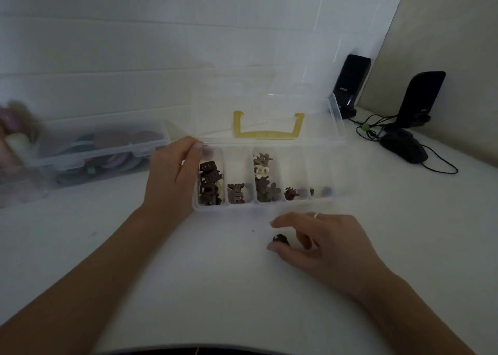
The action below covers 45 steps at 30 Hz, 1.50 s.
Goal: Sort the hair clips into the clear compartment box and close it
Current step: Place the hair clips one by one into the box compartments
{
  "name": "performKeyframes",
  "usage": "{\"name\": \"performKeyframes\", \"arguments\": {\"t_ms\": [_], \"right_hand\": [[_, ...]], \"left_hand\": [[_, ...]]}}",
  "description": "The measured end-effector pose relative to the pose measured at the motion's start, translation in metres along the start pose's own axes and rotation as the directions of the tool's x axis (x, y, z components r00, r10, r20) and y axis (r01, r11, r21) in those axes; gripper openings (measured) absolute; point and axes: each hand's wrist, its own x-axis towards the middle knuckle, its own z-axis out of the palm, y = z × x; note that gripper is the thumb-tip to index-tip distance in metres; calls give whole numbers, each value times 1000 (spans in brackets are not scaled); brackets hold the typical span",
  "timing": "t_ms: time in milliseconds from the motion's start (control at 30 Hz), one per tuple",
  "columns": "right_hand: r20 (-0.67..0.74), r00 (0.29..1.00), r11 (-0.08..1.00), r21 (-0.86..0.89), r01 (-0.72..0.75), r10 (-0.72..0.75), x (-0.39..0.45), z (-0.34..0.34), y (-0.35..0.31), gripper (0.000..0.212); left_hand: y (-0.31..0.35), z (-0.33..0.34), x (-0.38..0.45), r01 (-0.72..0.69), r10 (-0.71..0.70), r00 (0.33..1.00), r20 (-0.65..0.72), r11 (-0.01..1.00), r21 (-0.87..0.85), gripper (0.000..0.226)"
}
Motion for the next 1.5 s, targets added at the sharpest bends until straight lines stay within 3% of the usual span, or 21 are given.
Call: {"name": "performKeyframes", "arguments": {"t_ms": [100, 333, 667, 867, 967, 1133, 1200, 1333, 1433, 1500], "right_hand": [[144, 988, 998, 23, -64, 60, 3, 8, 1, 32], [137, 988, 974, 205, -95, 68, 6, 12, 2, 21], [-85, 995, 942, 335, -13, 44, 5, 11, -4, 16], [-358, 921, 886, 462, 32, 153, 22, 4, -26, 29], [-421, 904, 935, 343, 87, 70, 51, 3, -45, 13], [-483, 846, 970, -32, 241, -226, 75, 20, -60, 6], [-512, 851, 989, 16, 147, -118, 73, 19, -49, 4], [-528, 802, 948, 286, -142, 279, 54, 4, -10, 10], [-535, 787, 934, 327, -142, 307, 45, -1, 2, 16], [-520, 821, 963, 242, -121, 234, 46, 4, 0, 11]], "left_hand": [[2, -1, 0, -5, 5, 1000, -3, 1000, 13, 35], [1, 0, 0, 13, -13, 1000, -5, 1000, 13, 31], [4, 1, -2, -9, 9, 1000, -2, 1000, 17, 29], [4, 3, -2, -35, 35, 999, -3, 999, 6, 32], [4, 4, -2, -36, 36, 999, 0, 999, 3, 31], [2, 2, -2, -82, 82, 996, 23, 997, 2, 24], [2, 1, -2, -93, 93, 996, 15, 996, -1, 27], [3, 2, -2, -98, 98, 995, 6, 995, 15, 25], [4, 2, -1, -104, 104, 995, 2, 995, 7, 24], [5, 2, -1, -89, 89, 996, 1, 996, -3, 25]]}}
